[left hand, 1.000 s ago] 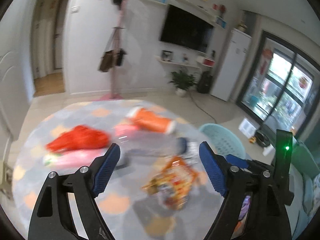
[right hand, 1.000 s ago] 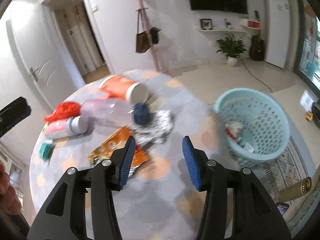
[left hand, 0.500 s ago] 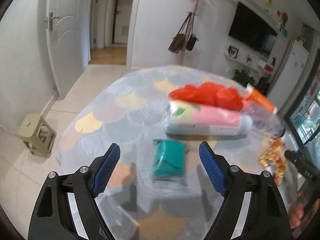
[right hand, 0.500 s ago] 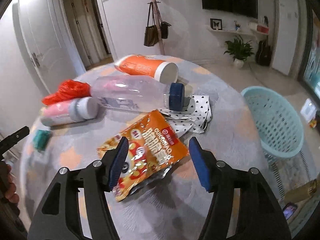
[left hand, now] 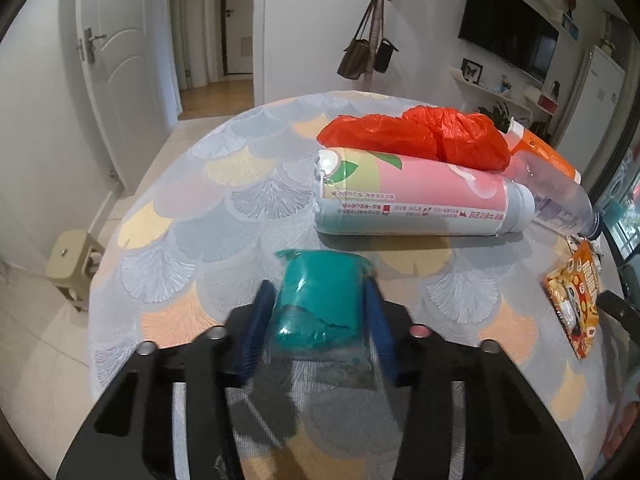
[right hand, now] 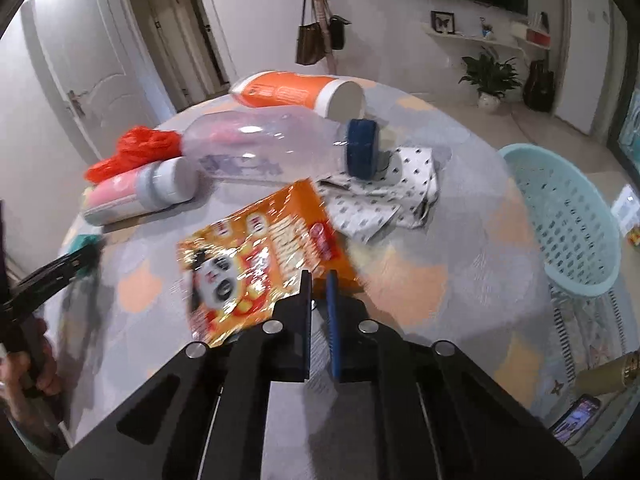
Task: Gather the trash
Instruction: 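Grasp the teal cloth with the left tool while the right tool grasps the orange snack bag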
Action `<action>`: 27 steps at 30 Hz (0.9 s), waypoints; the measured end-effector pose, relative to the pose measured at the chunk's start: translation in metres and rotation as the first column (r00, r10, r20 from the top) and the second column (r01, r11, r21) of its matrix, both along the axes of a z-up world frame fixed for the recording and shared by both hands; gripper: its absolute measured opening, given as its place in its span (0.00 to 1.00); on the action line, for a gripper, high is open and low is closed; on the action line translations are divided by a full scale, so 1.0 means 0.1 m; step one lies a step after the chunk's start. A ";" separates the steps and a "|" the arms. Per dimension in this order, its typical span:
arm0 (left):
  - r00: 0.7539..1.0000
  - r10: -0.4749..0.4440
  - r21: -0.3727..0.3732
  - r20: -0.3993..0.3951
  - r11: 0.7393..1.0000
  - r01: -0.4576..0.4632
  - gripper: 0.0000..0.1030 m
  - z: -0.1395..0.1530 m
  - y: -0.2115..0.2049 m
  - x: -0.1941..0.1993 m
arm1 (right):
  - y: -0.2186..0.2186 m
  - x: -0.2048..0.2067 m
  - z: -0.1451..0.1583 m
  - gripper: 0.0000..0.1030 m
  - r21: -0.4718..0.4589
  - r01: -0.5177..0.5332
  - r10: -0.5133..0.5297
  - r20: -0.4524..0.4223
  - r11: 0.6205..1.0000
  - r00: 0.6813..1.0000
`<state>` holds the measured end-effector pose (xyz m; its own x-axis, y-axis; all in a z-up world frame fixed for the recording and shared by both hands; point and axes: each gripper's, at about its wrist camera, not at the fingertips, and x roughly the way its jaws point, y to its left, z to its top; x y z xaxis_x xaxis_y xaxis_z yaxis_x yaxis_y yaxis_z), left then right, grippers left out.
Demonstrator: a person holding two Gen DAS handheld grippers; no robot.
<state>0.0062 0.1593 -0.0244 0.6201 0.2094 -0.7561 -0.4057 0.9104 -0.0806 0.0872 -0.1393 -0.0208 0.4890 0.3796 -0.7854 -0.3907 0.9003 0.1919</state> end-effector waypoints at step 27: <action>0.996 -0.060 -0.072 0.067 0.995 0.065 0.37 -0.02 -0.01 -0.06 | 0.91 0.20 -0.07 0.64 -0.139 0.204 -0.207 -0.005 0.969 0.978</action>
<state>-0.0001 0.1588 -0.0263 0.6781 0.1139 -0.7261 -0.3403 0.9243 -0.1728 0.1068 -0.0487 -0.0279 0.5293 0.1602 -0.8332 -0.1917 0.9792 0.0664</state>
